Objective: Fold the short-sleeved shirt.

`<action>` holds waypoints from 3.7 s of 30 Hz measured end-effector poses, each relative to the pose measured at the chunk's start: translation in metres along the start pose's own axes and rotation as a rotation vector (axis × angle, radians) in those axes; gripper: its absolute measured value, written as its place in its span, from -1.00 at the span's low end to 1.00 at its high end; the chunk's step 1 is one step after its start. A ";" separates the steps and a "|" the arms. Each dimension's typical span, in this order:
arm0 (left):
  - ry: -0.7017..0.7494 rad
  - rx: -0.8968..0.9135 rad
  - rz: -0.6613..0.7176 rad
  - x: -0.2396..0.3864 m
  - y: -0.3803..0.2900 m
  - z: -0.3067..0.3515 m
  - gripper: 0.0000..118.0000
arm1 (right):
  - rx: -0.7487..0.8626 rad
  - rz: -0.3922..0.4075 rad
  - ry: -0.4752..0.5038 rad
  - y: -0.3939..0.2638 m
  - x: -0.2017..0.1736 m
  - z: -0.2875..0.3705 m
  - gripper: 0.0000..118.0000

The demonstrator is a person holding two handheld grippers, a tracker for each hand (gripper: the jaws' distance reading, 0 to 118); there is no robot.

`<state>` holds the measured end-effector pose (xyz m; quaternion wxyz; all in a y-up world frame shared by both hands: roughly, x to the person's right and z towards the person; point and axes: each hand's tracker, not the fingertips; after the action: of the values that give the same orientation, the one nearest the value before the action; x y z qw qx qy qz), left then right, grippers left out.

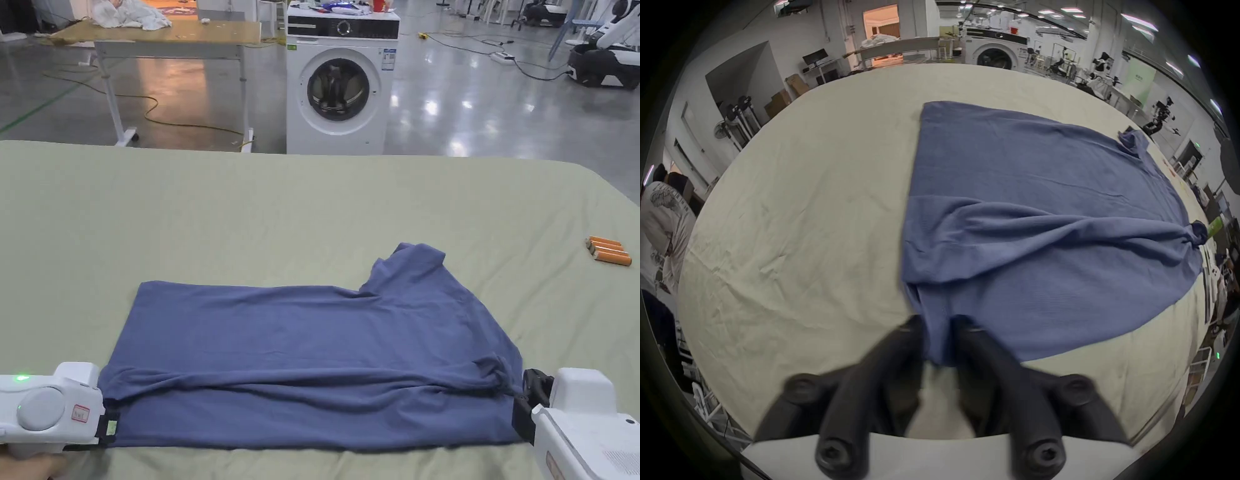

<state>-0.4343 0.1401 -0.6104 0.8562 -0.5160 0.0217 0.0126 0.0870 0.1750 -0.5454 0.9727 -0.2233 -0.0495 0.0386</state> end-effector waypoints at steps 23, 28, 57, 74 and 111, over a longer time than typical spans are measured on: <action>-0.038 0.140 0.027 -0.019 -0.022 0.031 -0.95 | -0.467 0.102 0.162 -0.030 0.019 -0.096 -0.84; -0.057 0.202 0.046 -0.026 -0.017 0.051 -0.96 | -0.440 0.081 0.159 -0.009 0.028 -0.076 -0.85; -0.030 0.014 0.076 -0.048 -0.131 0.056 -0.97 | -0.590 0.184 0.136 -0.076 0.018 0.025 -0.84; -0.041 0.292 0.027 -0.022 -0.091 0.098 -0.23 | -0.310 0.107 0.022 -0.014 0.007 0.051 0.23; -0.045 0.116 0.066 -0.066 0.103 -0.041 0.15 | 0.164 0.042 0.113 0.035 -0.093 0.001 -0.99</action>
<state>-0.5057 0.1522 -0.7173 0.8842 -0.4639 0.0201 0.0512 -0.0072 0.1980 -0.5676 0.9880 -0.1456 0.0135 0.0502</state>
